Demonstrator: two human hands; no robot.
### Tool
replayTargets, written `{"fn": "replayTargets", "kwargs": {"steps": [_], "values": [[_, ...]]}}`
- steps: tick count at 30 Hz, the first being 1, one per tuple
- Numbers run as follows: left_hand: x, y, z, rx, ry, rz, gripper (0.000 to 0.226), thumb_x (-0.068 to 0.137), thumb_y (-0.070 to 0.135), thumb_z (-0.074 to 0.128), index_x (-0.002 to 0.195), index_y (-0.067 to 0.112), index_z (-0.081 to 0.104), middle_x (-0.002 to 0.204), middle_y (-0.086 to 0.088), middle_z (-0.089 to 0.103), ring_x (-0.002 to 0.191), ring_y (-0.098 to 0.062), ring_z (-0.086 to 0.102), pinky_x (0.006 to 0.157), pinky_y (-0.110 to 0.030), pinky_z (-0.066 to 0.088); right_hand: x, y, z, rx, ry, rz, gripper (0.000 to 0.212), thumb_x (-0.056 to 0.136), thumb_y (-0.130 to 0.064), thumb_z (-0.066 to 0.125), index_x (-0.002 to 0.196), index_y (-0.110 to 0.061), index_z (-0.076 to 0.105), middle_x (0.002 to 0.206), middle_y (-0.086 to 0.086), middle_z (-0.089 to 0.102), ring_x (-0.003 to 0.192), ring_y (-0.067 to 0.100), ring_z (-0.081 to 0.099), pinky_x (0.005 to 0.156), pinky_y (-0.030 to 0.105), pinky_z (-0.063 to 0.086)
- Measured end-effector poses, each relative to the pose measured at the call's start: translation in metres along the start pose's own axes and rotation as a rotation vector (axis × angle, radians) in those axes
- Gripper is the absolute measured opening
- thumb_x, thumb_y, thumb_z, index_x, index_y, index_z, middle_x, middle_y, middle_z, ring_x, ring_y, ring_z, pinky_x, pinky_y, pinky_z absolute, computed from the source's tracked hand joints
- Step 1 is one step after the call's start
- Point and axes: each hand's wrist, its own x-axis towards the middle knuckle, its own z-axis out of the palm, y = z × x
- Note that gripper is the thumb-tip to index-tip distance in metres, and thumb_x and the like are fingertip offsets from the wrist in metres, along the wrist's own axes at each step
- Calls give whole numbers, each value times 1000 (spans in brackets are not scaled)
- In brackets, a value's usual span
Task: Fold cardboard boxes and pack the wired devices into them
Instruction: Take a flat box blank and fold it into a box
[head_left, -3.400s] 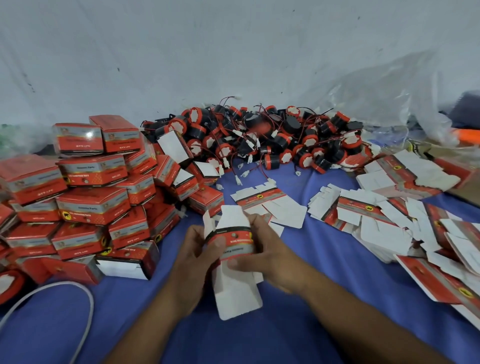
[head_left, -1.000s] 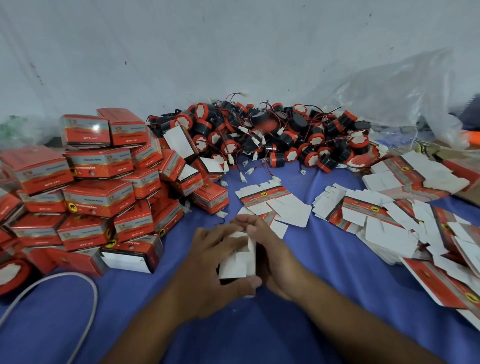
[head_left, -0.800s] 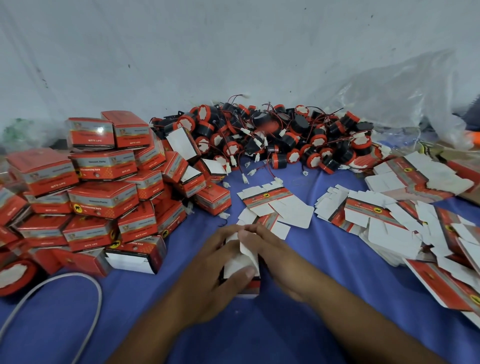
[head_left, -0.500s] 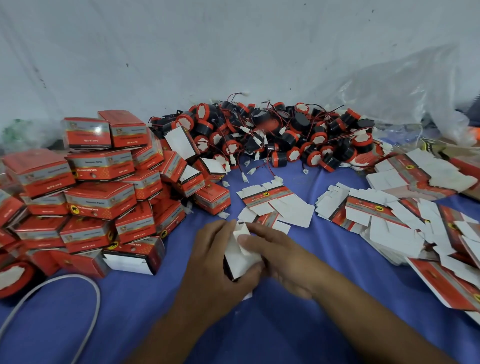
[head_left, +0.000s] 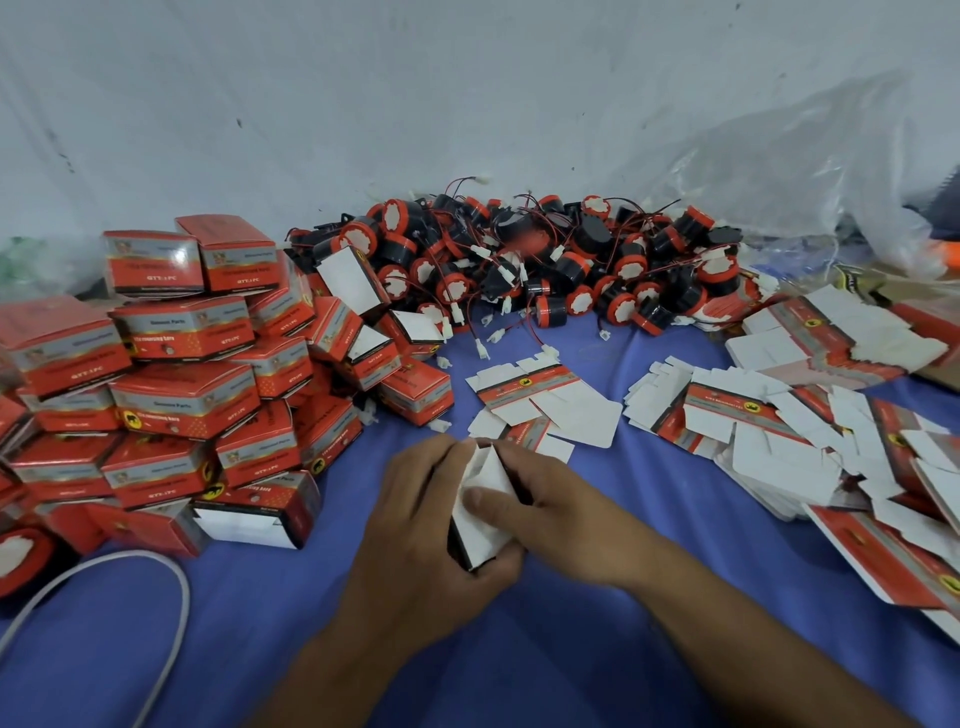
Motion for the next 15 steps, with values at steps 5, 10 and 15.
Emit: {"fn": "replayTargets", "kwargs": {"steps": [5,10,15], "values": [[0,-4,0,-45,-4,2,68,78,40,69,125,-8,58,124,-17,57,116,-28,56,101,-30,46,1,6,2,104,-17,5,34,100,-33,53,134,-31,53,119,-3,67,112,16,62,95,41,54],[-2,-8,-1,-69,-35,-2,70,81,44,68,127,-8,57,129,-18,56,122,-25,52,106,-24,42,4,10,14,373,37,72,52,98,-29,63,145,-43,43,139,-13,56,125,6,57,105,33,50],[-3,-10,0,-103,-22,-13,71,78,40,71,128,-8,56,131,-18,55,124,-25,53,105,-28,44,5,10,14,151,1,44,67,94,-66,46,151,-58,12,150,-43,22,135,-25,21,114,10,26]]}}
